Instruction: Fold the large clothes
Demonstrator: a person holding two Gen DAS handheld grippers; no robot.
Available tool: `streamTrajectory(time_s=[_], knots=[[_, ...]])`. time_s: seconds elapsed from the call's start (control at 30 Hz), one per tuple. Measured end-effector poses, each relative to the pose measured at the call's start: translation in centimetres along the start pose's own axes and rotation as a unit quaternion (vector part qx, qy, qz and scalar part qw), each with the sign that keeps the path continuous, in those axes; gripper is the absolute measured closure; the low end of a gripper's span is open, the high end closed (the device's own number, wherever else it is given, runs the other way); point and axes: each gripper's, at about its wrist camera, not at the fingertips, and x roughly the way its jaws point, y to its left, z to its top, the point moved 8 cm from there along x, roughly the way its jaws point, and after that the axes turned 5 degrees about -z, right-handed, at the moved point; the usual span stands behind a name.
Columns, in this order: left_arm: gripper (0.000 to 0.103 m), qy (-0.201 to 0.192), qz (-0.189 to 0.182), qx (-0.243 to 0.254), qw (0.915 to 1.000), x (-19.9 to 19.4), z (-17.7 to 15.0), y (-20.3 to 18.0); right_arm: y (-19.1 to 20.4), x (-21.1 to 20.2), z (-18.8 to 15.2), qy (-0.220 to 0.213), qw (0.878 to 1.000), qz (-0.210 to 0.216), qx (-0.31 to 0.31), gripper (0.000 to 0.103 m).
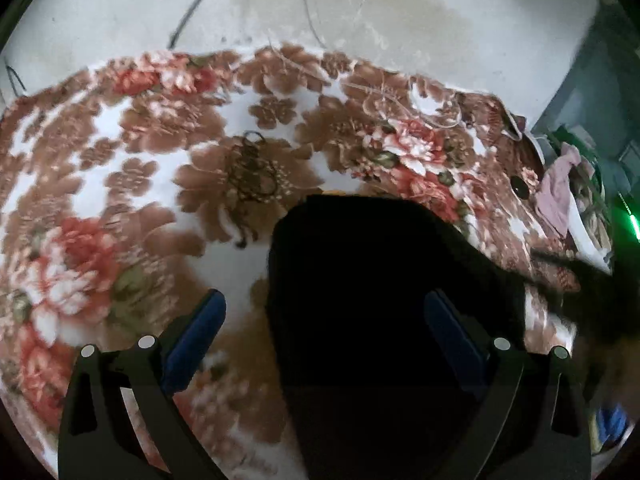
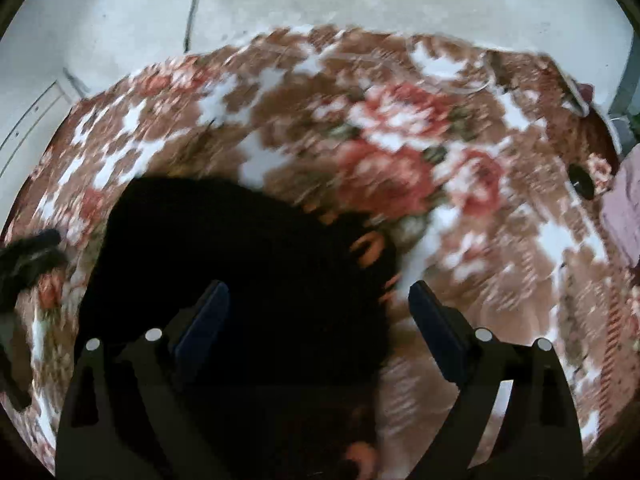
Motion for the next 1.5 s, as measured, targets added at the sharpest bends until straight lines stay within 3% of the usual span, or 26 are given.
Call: streamTrajectory(time_s=[0.07,0.2,0.3,0.4,0.53,0.6,0.7,0.83,0.93,1.07,1.17,1.27,1.5], knots=[[0.006,0.001,-0.005,0.008,1.0000,2.4,1.0,-0.4,0.6,1.7,-1.2,0.010,1.000,-0.019,-0.003,0.013],[0.004,0.051,0.030,0.035,0.9976,7.0,-0.9,1.2,-0.2,4.4,-3.2,0.018,0.997,-0.063,-0.036,0.014],[0.004,0.055,0.046,0.049,0.9962,8.3,-1.9,2.8,-1.5,5.5,-4.5,0.034,0.998,-0.034,-0.031,0.013],[0.004,0.067,0.027,0.003,0.9974,8.6,-2.1,3.6,-2.5,4.7,-4.5,0.020,0.996,-0.061,-0.057,0.012],[0.006,0.038,0.054,0.011,0.9978,4.6,-1.4,2.1,-4.0,1.7,-4.2,0.016,0.998,-0.062,-0.025,0.012],[0.006,0.019,0.039,0.014,0.9990,1.7,-1.8,1.0,-3.9,-0.6,-4.5,0.004,0.999,-0.039,-0.006,0.012],[0.005,0.021,0.019,0.033,0.9991,-1.3,-4.6,-1.1,-2.4,-2.6,-5.7,0.000,1.000,-0.014,-0.011,0.011],[0.005,0.057,0.028,0.070,0.9956,-0.6,-9.5,-2.3,-0.4,-0.9,-8.9,0.030,0.999,-0.015,-0.038,0.011],[0.004,0.056,0.023,0.057,0.9965,0.5,-11.2,-0.9,-0.8,0.9,-10.8,0.045,0.998,-0.028,-0.044,0.009],[0.004,0.052,0.051,0.119,0.9902,1.4,-10.7,-1.1,-1.9,2.0,-12.1,0.036,0.995,-0.056,-0.078,0.006],[0.004,0.074,0.048,0.084,0.9925,1.3,-10.4,-0.7,-3.1,1.5,-11.8,0.060,0.997,-0.042,-0.035,0.006],[0.005,0.074,0.096,0.098,0.9878,-0.6,-9.8,-1.9,-3.6,-0.6,-11.1,0.056,0.998,-0.033,-0.010,0.006],[0.005,0.060,0.103,0.103,0.9875,-5.3,-9.5,-4.6,-3.8,-4.3,-10.8,0.057,0.998,-0.007,0.018,0.006]])
